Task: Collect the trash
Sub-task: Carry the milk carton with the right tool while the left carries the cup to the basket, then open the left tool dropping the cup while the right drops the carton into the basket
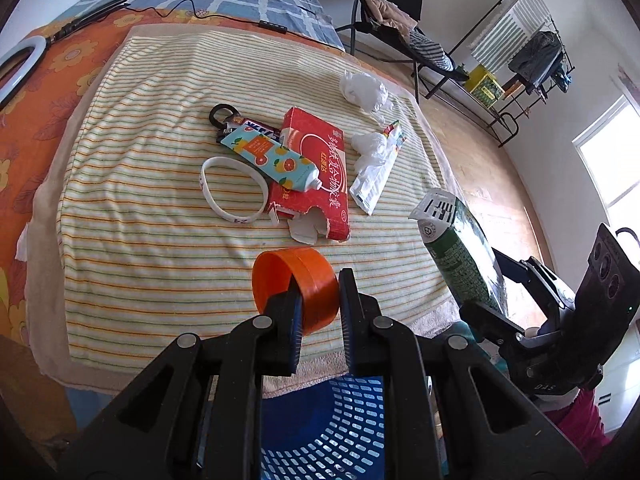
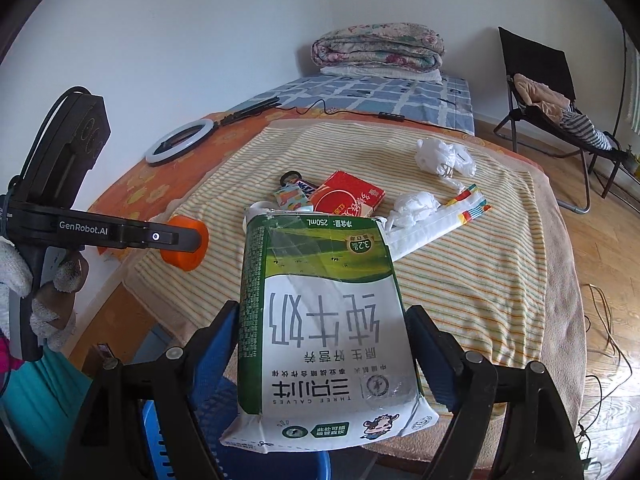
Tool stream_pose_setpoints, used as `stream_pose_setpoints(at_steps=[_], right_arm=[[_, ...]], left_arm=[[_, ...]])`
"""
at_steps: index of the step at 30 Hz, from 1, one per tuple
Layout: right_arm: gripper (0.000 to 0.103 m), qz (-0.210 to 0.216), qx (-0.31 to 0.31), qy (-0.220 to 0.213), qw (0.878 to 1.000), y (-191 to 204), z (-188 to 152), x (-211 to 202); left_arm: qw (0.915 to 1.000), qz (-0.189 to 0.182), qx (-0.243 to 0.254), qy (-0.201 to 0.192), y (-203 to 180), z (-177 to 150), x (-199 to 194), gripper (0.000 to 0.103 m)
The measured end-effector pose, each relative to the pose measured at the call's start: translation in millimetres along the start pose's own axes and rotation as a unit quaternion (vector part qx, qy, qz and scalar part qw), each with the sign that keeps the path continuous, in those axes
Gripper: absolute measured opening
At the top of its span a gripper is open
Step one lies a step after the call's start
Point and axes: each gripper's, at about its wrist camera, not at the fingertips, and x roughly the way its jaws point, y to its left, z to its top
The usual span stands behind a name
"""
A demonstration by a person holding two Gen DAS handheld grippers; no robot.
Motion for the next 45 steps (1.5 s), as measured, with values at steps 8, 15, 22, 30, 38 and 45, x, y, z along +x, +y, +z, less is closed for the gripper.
stream_pose_setpoints(at_steps=[8, 15, 22, 30, 38, 45], right_arm=[[0.084, 0.021, -0.004, 0.032, 0.999, 27, -46, -27], [0.084, 0.023, -0.007, 0.076, 0.997, 43, -88, -30], [0.084, 0.031, 0.004, 0.122, 0.992, 46, -127, -17], [0.084, 0.029, -0.011, 0.152, 0.988, 54, -147, 1], [0.085, 0.027, -0.026, 0.166, 0.985, 61, -151, 15], [0.085, 0.020, -0.021, 0.174, 0.984, 58, -149, 26]], left_arm=[[0.9989, -0.003, 0.034, 0.033, -14, -57, 0, 0.015], [0.9962, -0.001, 0.051, 0.071, -15, -104, 9, 0.015], [0.9918, 0.015, 0.057, 0.113, -9, -138, 28, 0.015], [0.9872, 0.030, 0.070, 0.140, -9, -159, 42, 0.015], [0.9828, 0.044, 0.082, 0.160, -9, -171, 54, 0.015], [0.9833, 0.052, 0.075, 0.157, -5, -171, 55, 0.040]])
